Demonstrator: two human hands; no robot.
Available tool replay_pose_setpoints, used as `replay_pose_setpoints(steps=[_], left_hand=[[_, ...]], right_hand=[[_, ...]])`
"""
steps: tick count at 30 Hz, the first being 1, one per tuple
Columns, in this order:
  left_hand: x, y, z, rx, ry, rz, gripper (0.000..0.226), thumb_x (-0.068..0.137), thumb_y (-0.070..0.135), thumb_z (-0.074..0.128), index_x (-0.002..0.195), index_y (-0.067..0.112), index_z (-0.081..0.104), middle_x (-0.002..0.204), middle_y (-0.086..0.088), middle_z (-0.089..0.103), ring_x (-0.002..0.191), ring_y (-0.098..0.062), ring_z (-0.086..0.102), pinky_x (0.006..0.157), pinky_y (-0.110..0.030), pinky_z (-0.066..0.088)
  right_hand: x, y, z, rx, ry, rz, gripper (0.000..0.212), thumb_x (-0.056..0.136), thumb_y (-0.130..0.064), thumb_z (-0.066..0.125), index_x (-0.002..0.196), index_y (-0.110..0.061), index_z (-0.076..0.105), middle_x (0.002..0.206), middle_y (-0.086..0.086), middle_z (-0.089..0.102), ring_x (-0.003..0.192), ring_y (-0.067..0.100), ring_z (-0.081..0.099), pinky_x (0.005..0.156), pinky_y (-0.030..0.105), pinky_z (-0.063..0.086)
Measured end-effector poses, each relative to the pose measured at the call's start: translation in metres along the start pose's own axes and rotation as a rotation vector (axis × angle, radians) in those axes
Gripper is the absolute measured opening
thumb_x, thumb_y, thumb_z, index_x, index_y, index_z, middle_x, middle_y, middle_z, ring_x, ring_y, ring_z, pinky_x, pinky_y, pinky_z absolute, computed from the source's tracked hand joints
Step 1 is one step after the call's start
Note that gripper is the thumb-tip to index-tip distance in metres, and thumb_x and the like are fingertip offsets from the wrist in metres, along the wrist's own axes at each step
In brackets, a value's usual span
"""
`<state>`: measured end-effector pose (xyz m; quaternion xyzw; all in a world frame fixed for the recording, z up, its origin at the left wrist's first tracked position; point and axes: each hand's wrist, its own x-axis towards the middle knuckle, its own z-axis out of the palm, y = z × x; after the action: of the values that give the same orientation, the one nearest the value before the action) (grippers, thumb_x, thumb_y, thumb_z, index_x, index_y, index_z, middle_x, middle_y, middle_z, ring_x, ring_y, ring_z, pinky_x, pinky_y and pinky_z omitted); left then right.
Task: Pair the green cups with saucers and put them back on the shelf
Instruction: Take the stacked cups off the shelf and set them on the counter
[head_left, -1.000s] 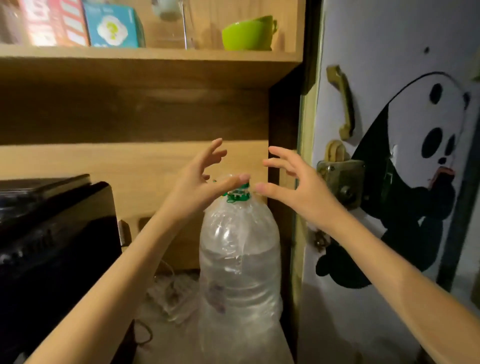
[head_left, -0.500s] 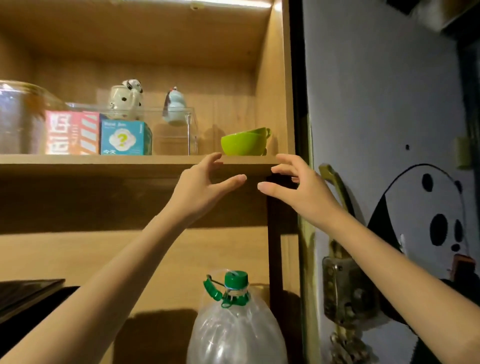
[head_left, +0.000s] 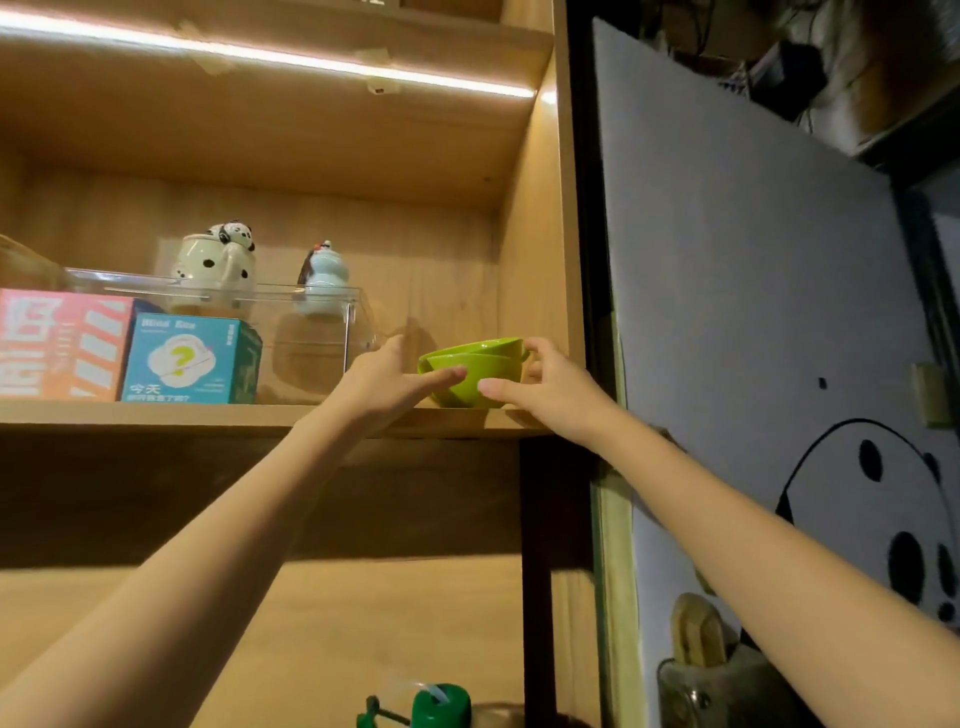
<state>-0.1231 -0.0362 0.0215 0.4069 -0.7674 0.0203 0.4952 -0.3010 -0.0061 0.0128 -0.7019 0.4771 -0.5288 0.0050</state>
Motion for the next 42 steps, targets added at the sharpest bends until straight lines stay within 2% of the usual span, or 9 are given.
replay_pose_setpoints(steps=[4,8,13,19,23,27,30,35,42], left_hand=[[0.018,-0.009,0.002,-0.091,-0.113,-0.045,0.084,0.074,0.053,0.063,0.134,0.001,0.033,0.131,-0.017,0.049,0.114,-0.027,0.048,0.089,-0.033,0.039],[0.031,-0.010,0.004,-0.207,-0.177,-0.064,0.057,0.076,0.048,0.062,0.097,-0.004,0.059,0.093,-0.014,0.050,0.086,-0.023,0.048,0.073,-0.032,0.038],[0.027,-0.012,0.005,-0.292,-0.096,-0.095,0.067,0.069,0.050,0.067,0.100,-0.010,0.058,0.086,-0.015,0.056,0.080,-0.024,0.051,0.069,-0.034,0.039],[0.011,-0.011,-0.005,-0.338,0.050,-0.072,0.109,0.028,0.074,0.070,0.092,-0.013,0.061,0.080,-0.016,0.058,0.076,-0.024,0.053,0.069,-0.036,0.041],[0.000,-0.002,-0.016,-0.377,0.114,-0.085,0.110,0.023,0.073,0.073,0.088,-0.015,0.062,0.076,-0.017,0.058,0.074,-0.025,0.052,0.067,-0.036,0.040],[-0.019,0.012,-0.026,-0.417,0.122,-0.085,0.085,0.033,0.068,0.072,0.078,-0.003,0.062,0.072,-0.011,0.050,0.071,-0.022,0.047,0.069,-0.033,0.037],[-0.032,0.021,-0.032,-0.421,0.182,-0.092,0.078,0.052,0.052,0.076,0.106,-0.002,0.060,0.095,-0.005,0.059,0.091,-0.016,0.055,0.081,-0.028,0.042],[-0.076,0.034,-0.034,-0.428,0.232,-0.070,0.101,0.046,0.059,0.070,0.126,0.002,0.050,0.117,-0.012,0.064,0.101,-0.014,0.058,0.090,-0.028,0.046],[-0.159,0.024,-0.012,-0.585,0.180,-0.073,0.110,0.040,0.054,0.072,0.134,0.005,0.042,0.120,-0.009,0.065,0.100,-0.007,0.060,0.083,-0.021,0.051]], right_hand=[[0.020,0.004,0.005,-0.036,-0.020,0.029,0.090,0.074,-0.052,0.065,0.144,-0.024,0.015,0.145,0.008,0.034,0.129,0.028,0.039,0.102,0.045,0.043],[0.031,0.010,0.011,-0.061,-0.004,0.043,0.086,0.078,-0.049,0.062,0.144,-0.020,0.016,0.143,0.008,0.038,0.128,0.028,0.040,0.104,0.046,0.042],[0.031,0.014,0.015,-0.024,0.093,0.011,0.085,0.075,-0.046,0.066,0.142,-0.020,0.020,0.139,0.009,0.042,0.124,0.028,0.044,0.102,0.046,0.044],[0.018,0.006,0.010,0.100,0.139,-0.012,0.092,0.069,-0.043,0.074,0.141,-0.018,0.023,0.137,0.012,0.047,0.123,0.028,0.047,0.098,0.046,0.047],[0.005,-0.006,0.003,0.143,0.157,-0.010,0.095,0.068,-0.041,0.076,0.142,-0.015,0.022,0.137,0.014,0.049,0.122,0.028,0.049,0.094,0.037,0.049],[-0.013,-0.021,-0.004,0.178,0.177,-0.010,0.094,0.067,-0.041,0.076,0.142,-0.017,0.025,0.138,0.012,0.048,0.124,0.026,0.048,0.087,0.030,0.043],[-0.032,-0.033,-0.009,0.218,0.186,-0.020,0.090,0.069,-0.038,0.076,0.141,-0.019,0.026,0.140,0.010,0.048,0.126,0.026,0.047,0.086,0.028,0.042],[-0.075,-0.046,-0.014,0.328,0.203,-0.042,0.089,0.068,-0.028,0.078,0.141,-0.020,0.027,0.138,0.010,0.051,0.124,0.023,0.051,0.084,0.022,0.042],[-0.158,-0.030,0.005,0.450,0.192,0.014,0.086,0.063,-0.018,0.082,0.136,-0.021,0.036,0.129,0.010,0.058,0.104,0.011,0.059,0.063,0.007,0.050]])
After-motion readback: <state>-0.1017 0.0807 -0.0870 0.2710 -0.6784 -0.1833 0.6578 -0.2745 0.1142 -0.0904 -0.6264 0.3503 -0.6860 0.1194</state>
